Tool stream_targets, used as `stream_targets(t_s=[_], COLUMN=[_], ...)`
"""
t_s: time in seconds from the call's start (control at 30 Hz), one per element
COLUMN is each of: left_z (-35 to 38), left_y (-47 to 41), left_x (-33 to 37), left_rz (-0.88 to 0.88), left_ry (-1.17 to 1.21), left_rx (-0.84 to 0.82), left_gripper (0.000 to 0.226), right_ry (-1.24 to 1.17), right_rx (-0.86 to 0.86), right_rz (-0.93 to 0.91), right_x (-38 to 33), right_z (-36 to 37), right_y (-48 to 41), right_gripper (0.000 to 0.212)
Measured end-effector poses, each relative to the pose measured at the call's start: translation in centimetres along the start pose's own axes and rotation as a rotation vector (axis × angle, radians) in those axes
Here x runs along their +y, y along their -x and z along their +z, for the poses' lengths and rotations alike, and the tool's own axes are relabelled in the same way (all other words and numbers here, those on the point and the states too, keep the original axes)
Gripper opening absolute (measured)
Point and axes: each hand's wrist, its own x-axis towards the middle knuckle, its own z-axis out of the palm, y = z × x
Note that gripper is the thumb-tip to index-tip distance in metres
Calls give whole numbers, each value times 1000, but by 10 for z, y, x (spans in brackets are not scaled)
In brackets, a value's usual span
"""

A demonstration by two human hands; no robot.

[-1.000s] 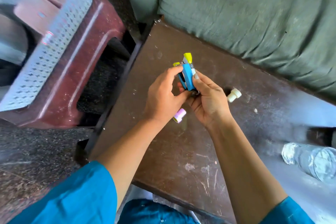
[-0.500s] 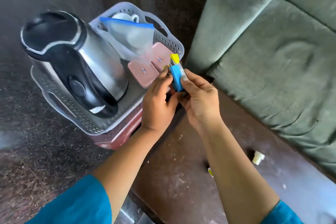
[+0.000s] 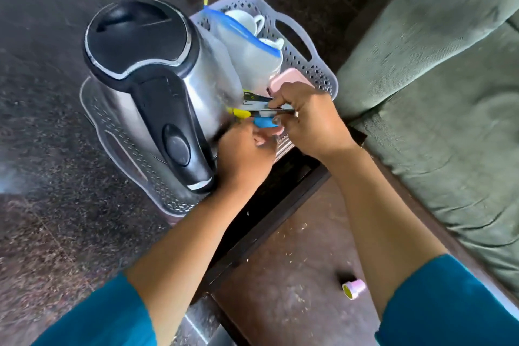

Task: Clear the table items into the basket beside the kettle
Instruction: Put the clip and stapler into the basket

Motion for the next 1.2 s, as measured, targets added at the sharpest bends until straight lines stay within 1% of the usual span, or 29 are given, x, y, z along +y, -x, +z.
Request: stream_targets(t_s=[0.03, 0.13, 0.23, 0.3, 0.43, 0.57, 0.67, 0.7, 0.8, 0.87, 0.93, 1.0, 1.1, 1.2], left_z=[2, 7, 6, 5, 3, 1, 1, 1, 4, 8, 16, 25, 47, 71], left_y=[0, 1, 3, 4, 9, 6, 8, 10, 16, 24, 36, 52, 85, 129], left_x=[0, -1, -1, 1, 4, 1, 1, 2, 7, 11, 13, 15, 17, 10], left_rz=[-20, -78, -55, -34, 1, -26, -18, 32, 321, 449, 538, 586, 543, 476], left_ry=[-7, -16, -26, -19, 32, 81, 29, -5, -105, -145, -156, -156, -159, -160], left_rx=[5, -13, 26, 52, 16, -38, -33, -6, 79, 77, 30, -84, -308, -494], left_gripper=[6, 21, 27, 28, 28, 27, 23, 22, 20, 19, 20, 28, 41, 47], right_ry=[21, 45, 47, 75, 97, 108, 98, 98, 79, 78, 79, 84, 95, 113], right_rx=[-10, -43, -77, -110, -136, -105, -85, -62, 63, 123, 135, 115, 99, 79], right_rz=[-13, -27, -13, -15, -5, 17, 24, 17, 51, 83, 128, 178, 288, 424], right_x=[4, 11, 13, 14, 16, 13, 9, 8, 9, 13, 20, 27, 43, 61], right_z=[0, 1, 2, 1, 1, 3, 3, 3, -1, -7, -13, -18, -23, -24], right_y=[-2, -4, -7, -9, -10, -7, 1, 5, 20, 36, 58, 85, 136, 199], right_gripper=[24, 25, 26, 28, 28, 27, 31, 34, 45, 47, 52, 55, 56, 57])
